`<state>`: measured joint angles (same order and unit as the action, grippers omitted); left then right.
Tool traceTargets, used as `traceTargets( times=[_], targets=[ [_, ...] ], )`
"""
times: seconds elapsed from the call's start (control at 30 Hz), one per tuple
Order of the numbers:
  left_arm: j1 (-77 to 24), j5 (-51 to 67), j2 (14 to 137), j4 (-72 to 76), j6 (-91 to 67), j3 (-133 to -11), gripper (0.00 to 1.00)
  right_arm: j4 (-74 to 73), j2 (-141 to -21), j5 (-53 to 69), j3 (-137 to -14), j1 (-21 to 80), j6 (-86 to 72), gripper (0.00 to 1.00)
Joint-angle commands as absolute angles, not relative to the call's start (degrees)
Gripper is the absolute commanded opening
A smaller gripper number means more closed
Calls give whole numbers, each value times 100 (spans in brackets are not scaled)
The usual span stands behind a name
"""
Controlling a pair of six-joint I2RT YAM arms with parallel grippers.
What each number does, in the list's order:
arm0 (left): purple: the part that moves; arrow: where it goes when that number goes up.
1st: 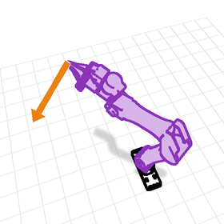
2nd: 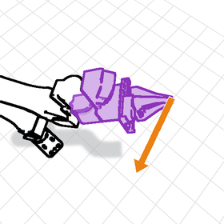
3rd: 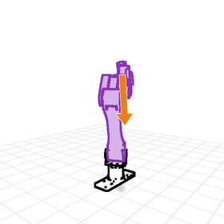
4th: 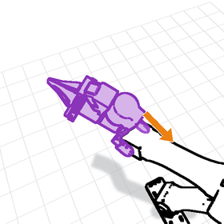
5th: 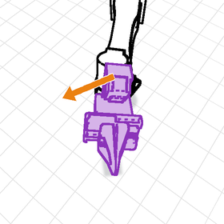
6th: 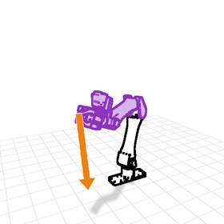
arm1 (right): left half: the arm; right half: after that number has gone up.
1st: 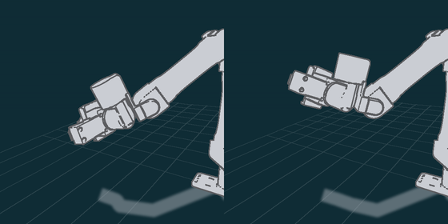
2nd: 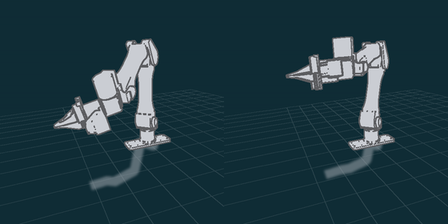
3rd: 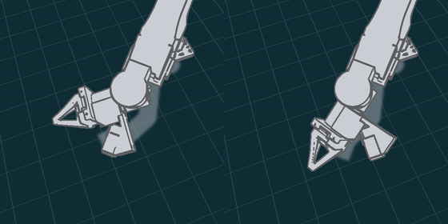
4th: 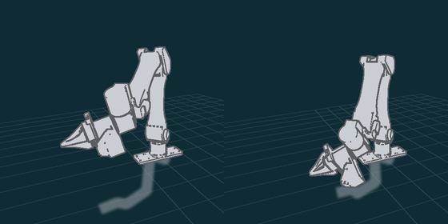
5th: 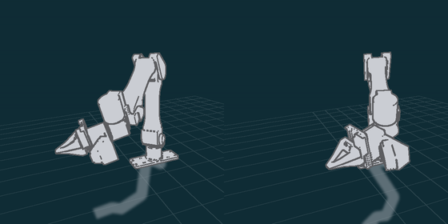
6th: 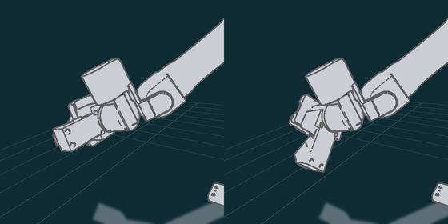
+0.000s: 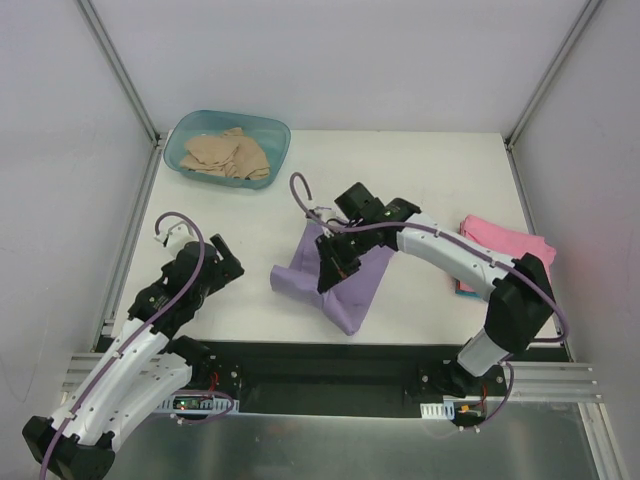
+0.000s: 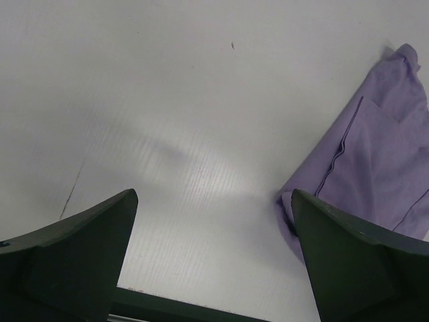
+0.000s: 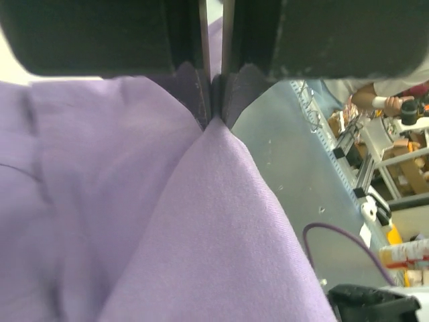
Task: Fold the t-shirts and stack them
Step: Fold the long partially folded tshirt into a neat square
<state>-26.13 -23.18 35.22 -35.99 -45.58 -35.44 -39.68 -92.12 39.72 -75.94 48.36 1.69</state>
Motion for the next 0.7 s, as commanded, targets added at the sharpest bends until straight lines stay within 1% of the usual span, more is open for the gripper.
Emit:
traceTargets(
  times=[0.0,0.13,0.27,0.4,0.53,0.67],
  targets=[
    [-2540,-2470,3612,-3612,-4597,-3806,99,-4473,-9202,3999,-8181,4195,886,9],
    [-2540,-2505,3814,-3604,-4702,-3779,99,-4710,-9623,4087,-8629,3684,1651,11],
    [-2540,-2391,4034,-3507,-4772,-3735,99,-5080,-10142,4043,-9166,3297,2022,8],
    [-2540,-2312,4218,-3331,-4676,-3744,99,-5412,-10581,4158,-9755,2910,2337,9],
    [-2549,-2259,4411,-3156,-4553,-3753,99,-5747,-11038,4096,-10256,2786,2890,9],
    [-2540,-2224,4623,-3024,-4439,-3788,99,-5915,-11354,3999,-10538,2681,2988,9]
  ],
)
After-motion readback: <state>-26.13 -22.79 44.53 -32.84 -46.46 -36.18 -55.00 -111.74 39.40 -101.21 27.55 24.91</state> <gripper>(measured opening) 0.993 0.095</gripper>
